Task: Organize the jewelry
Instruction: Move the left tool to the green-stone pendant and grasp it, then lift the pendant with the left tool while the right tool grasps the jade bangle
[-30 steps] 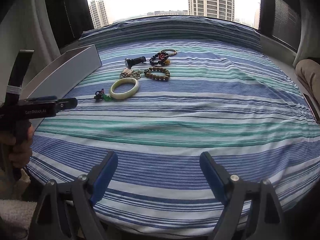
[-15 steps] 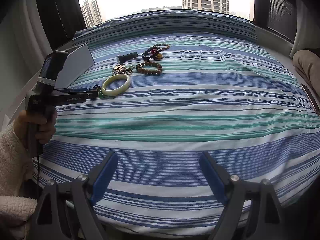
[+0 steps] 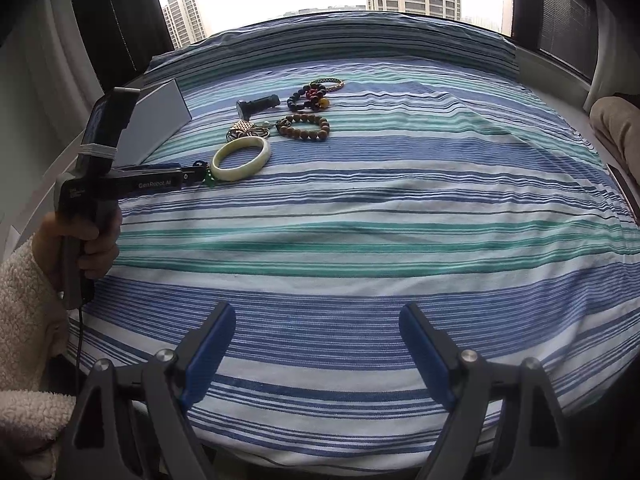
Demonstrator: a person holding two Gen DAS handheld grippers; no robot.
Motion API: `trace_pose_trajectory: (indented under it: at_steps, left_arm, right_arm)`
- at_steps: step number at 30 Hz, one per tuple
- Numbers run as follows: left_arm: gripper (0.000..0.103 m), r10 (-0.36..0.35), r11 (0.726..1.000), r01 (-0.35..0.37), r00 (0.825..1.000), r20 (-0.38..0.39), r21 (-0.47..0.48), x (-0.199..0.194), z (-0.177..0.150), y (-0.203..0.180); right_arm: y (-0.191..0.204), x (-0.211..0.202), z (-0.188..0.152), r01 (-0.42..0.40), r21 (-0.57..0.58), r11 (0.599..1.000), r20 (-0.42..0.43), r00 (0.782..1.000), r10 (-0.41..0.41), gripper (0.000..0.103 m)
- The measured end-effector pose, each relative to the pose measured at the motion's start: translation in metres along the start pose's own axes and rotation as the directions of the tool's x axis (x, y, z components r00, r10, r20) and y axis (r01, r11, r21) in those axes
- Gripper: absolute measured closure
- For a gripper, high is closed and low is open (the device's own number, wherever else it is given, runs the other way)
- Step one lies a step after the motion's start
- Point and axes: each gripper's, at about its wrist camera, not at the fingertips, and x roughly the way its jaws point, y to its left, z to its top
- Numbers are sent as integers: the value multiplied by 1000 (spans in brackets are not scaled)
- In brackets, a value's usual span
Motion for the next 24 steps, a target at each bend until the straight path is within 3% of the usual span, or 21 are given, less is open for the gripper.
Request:
trace_pose_trajectory:
  at_steps: [3,9,12,15,16,17,18,19,21,24]
  left_arm:
    - [83,6,1000,-6,1000,12,-8,-1,-2,0]
    - [84,-5,992,10,999,45,-125,-36,-12,14]
    - [84,4,988,6,998,63,-156,-66,-18,19]
    - [84,16,981,-3,997,69,-196,-92,-26,25]
    - [84,24,978,-10,998,66,-208,-99,-29,26]
    - [84,33,976,-19,998,60,-219,-105,-31,27]
    - [84,46,973,-33,998,52,-229,-109,-34,29]
    - [84,58,970,-46,997,46,-239,-114,-37,30]
    - [84,79,964,-67,996,37,-257,-122,-43,33]
    - [84,96,954,-82,995,38,-287,-133,-52,39]
  right_arm:
    - [0,-2,1,4,0,1000,5,1000,-4,17]
    - [-2,-5,13,-29,-11,1000,3,1000,29,17]
    - [-3,-7,38,-120,-21,993,6,993,120,17]
    - [1,7,80,-236,-13,972,-23,972,236,18]
    - [8,17,95,-257,-26,966,-48,966,256,22]
    - [19,28,110,-279,-55,959,-80,958,275,34]
    - [31,42,123,-296,-84,952,-113,952,286,69]
    - [43,59,135,-310,-92,946,-150,944,295,80]
    - [65,95,153,-339,-82,937,-225,922,314,80]
    - [103,136,163,-323,-143,936,-304,914,269,80]
